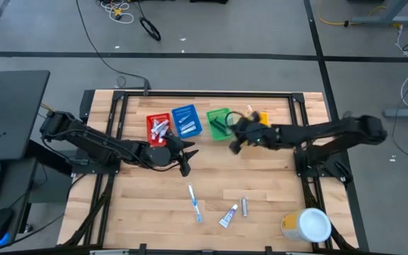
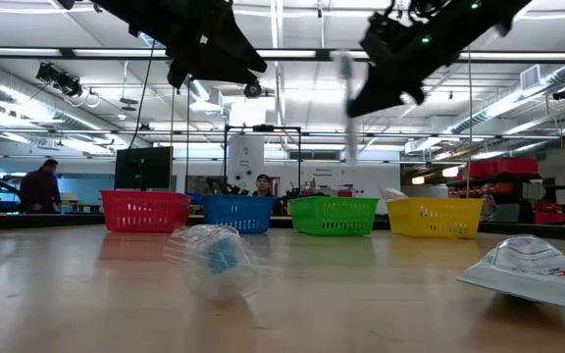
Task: Pick & Place Travel size toiletries
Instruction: Put the green toothbrush into the yellow bin
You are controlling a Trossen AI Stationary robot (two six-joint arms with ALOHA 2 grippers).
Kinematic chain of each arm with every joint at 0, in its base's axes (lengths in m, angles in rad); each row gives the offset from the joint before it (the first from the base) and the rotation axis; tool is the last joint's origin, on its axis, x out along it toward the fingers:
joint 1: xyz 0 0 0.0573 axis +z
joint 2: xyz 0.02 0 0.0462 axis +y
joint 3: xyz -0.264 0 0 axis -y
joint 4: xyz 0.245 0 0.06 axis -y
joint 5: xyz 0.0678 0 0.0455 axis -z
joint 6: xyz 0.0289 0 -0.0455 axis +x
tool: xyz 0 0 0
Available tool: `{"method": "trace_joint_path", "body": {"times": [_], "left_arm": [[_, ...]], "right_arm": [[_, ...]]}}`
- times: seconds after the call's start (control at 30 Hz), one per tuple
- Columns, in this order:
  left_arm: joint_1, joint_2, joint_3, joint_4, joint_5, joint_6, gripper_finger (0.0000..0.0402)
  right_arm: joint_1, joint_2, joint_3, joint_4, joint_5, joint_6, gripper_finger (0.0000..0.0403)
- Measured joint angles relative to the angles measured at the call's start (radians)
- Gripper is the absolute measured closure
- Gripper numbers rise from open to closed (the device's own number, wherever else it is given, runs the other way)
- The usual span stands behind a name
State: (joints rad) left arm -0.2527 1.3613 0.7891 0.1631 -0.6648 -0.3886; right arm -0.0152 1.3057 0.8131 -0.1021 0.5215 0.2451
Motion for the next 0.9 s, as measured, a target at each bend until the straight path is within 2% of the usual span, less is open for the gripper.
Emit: {"method": "trace_joint_path", "body": {"times": [0.13,0.3,0.53,0.9], "left_arm": [[0.000,0.000,0.000,0.001,0.000,-0.013,0.0248],[0.000,0.000,0.000,0.008,-0.001,-0.020,0.0250],[0.000,0.000,0.000,0.009,0.001,-0.024,0.0250],[0.000,0.000,0.000,0.008,0.003,-0.017,0.0250]], "right_arm": [[-0.071,-0.109,0.000,-0.253,0.054,0.138,0.0364],[-0.190,-0.124,-0.002,-0.422,-0.005,0.244,0.0364],[-0.298,-0.107,-0.065,-0.420,-0.141,0.249,0.0364],[-0.381,-0.107,-0.068,-0.501,-0.314,0.304,0.0363]]}}
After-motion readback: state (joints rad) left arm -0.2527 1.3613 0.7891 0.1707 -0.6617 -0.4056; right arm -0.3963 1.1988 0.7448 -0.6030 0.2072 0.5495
